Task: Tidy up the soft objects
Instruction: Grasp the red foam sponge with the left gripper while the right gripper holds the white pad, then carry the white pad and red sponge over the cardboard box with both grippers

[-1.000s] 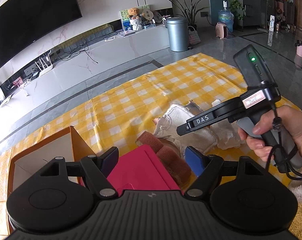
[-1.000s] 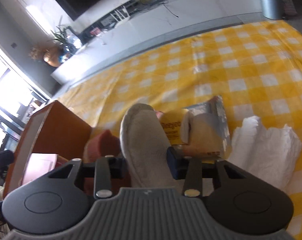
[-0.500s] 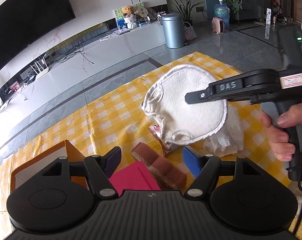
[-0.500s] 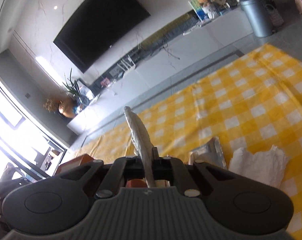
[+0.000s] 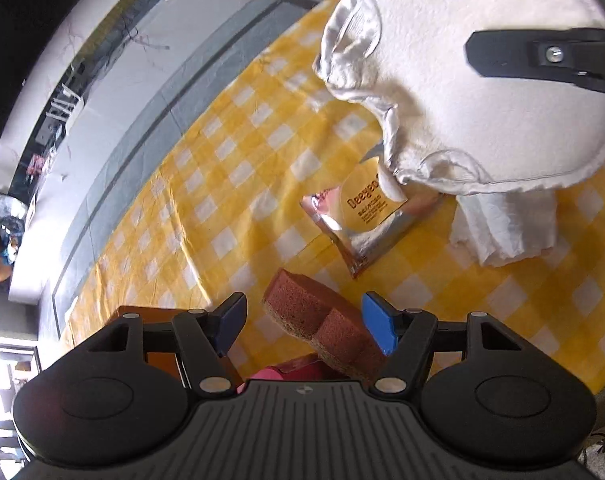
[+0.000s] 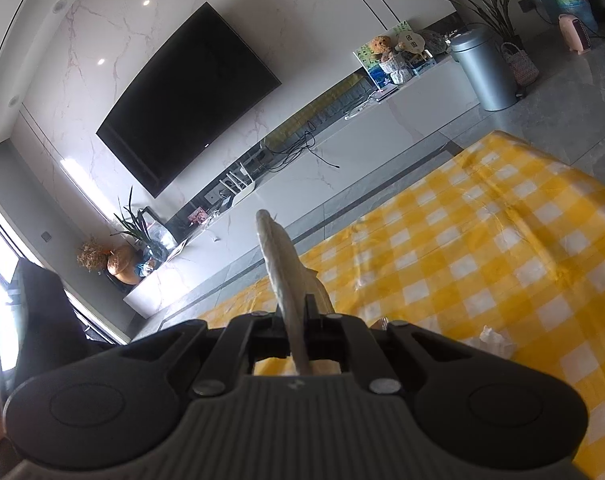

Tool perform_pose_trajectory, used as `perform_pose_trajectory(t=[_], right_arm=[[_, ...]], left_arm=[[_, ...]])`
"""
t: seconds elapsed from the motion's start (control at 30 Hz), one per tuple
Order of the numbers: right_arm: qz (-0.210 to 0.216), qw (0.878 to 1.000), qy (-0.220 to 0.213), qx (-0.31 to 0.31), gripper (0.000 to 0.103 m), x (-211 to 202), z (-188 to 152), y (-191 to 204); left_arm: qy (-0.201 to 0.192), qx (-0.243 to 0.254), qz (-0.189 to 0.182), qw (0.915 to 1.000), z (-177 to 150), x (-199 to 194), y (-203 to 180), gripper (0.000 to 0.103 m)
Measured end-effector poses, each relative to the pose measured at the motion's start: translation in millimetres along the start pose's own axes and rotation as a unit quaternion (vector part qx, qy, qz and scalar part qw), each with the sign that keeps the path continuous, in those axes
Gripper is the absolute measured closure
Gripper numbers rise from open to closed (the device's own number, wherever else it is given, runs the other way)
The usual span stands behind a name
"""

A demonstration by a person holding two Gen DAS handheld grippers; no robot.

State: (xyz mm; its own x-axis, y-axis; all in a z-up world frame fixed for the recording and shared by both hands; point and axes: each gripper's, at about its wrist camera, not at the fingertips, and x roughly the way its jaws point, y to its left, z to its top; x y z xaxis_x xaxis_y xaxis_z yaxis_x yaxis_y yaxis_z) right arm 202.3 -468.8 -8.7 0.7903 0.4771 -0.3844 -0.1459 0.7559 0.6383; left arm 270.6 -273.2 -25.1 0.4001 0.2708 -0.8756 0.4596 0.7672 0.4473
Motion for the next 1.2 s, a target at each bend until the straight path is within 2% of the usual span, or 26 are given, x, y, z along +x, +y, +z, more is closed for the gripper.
perform_pose_trajectory(t=[0.07,0.27,0.33,0.43,0.53,0.63,0.8,0.93,1.07,1.2], right_arm=[[-0.001,1.0,0.002,-0.003,0.1,1,0,0],[-0.009,1.0,0.011,-0.004,0.1,0,-3,-3],[-0.011,1.0,0.01,-0.001,0.1,-1,-2,-4],[-0.018,1.0,0.01,0.004,0.1,0,-1,-7],[-0.032,0.999,0.015,-0.002,0.1,3,-2,-7],[-0.037,0.999,0.02,-0.007,0.1,5,-3,-6],[-0.036,0.999,0.017,-0.005,0.1,5,-2,-6],[-0.038,0.999,0.017,-0.004,0.1,5,-1,-7],[-0.041,0.999,0.017,-0.004,0.1,4,-2,-7],[-0.039,0.999,0.014,-0.006,0.1,2,-1,-5]], left_arm=[[0.038,-0.003,-0.009,0.9992,9,15,4,0.024],[0.102,-0.046,-0.026,0.9933,22,58,14,0.024],[0.114,-0.067,-0.027,0.9908,23,71,18,0.016],[0.105,-0.08,-0.031,0.9908,24,82,22,0.01],[0.103,-0.07,-0.014,0.9921,29,92,20,0.01],[0.122,-0.063,0.016,0.9904,29,106,18,0.013],[0.114,-0.076,0.014,0.9904,30,103,22,0.02],[0.107,-0.092,-0.007,0.99,29,95,27,0.025],[0.086,-0.096,-0.004,0.9917,25,81,26,0.031],[0.06,-0.104,-0.056,0.9913,25,55,25,0.031]])
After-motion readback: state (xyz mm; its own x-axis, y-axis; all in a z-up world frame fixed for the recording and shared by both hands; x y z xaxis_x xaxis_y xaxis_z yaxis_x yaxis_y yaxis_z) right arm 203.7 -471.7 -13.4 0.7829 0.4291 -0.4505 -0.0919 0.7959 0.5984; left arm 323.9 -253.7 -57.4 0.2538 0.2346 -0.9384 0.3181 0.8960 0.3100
